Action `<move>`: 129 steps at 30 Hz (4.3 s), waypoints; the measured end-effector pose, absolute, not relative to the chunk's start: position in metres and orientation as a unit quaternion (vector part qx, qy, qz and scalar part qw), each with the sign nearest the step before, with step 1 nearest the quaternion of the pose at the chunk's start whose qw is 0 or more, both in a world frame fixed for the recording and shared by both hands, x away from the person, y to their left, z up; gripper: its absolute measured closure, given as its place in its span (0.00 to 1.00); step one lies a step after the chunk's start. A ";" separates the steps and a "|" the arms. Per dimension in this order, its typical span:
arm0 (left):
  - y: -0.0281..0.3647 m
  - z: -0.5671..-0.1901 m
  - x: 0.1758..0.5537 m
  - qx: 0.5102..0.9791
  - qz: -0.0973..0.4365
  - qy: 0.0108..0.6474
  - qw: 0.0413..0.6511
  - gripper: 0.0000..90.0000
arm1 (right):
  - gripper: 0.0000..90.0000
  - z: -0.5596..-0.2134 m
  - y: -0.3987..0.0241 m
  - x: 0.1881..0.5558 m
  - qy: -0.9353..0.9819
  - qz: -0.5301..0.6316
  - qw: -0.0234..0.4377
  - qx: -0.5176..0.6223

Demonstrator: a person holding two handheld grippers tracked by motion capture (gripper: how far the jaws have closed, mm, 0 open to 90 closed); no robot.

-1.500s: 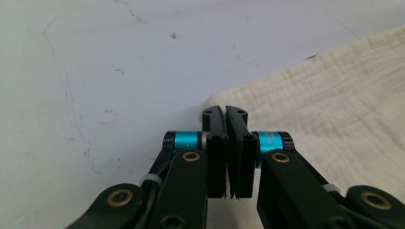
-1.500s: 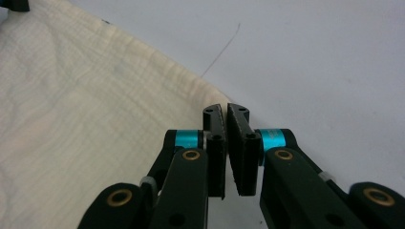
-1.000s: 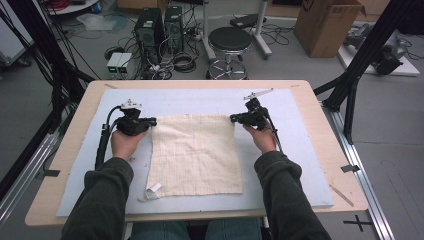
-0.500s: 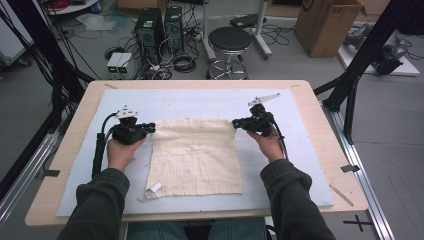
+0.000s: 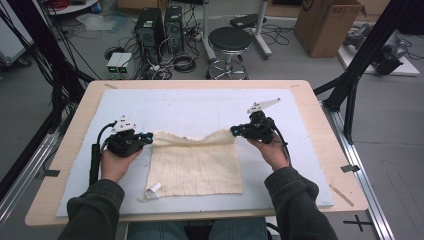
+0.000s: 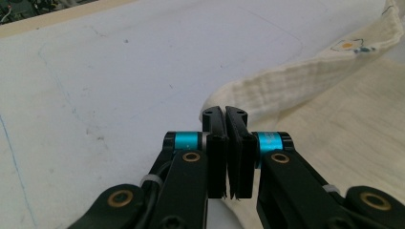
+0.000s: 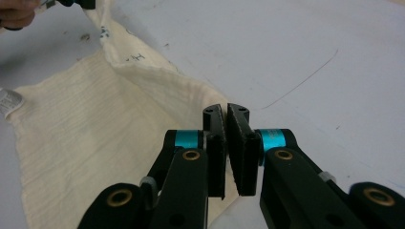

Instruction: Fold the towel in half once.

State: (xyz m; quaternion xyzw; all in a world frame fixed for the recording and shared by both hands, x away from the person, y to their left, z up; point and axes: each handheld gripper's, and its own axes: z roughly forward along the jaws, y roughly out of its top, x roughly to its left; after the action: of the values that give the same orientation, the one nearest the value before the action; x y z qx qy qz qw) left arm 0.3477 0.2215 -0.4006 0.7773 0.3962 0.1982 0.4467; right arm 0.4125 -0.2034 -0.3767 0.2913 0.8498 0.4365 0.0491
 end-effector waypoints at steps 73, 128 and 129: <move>0.220 -0.432 0.256 0.830 0.111 0.307 0.453 0.76 | 0.73 -0.426 -0.208 0.314 0.886 0.413 -0.001 0.211; 0.221 -0.437 0.246 0.846 0.117 0.278 0.439 0.98 | 0.93 -0.424 -0.209 0.286 0.898 0.406 -0.017 0.166; 0.221 -0.437 0.245 0.847 0.116 0.278 0.438 0.98 | 0.93 -0.425 -0.209 0.286 0.899 0.404 -0.019 0.167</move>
State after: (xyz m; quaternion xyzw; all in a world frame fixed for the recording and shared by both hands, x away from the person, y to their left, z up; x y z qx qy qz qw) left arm 0.2449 0.2208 -0.4371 0.8471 0.2779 0.1158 0.4380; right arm 0.2858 -0.2095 -0.4247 0.1671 0.8990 0.4043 -0.0191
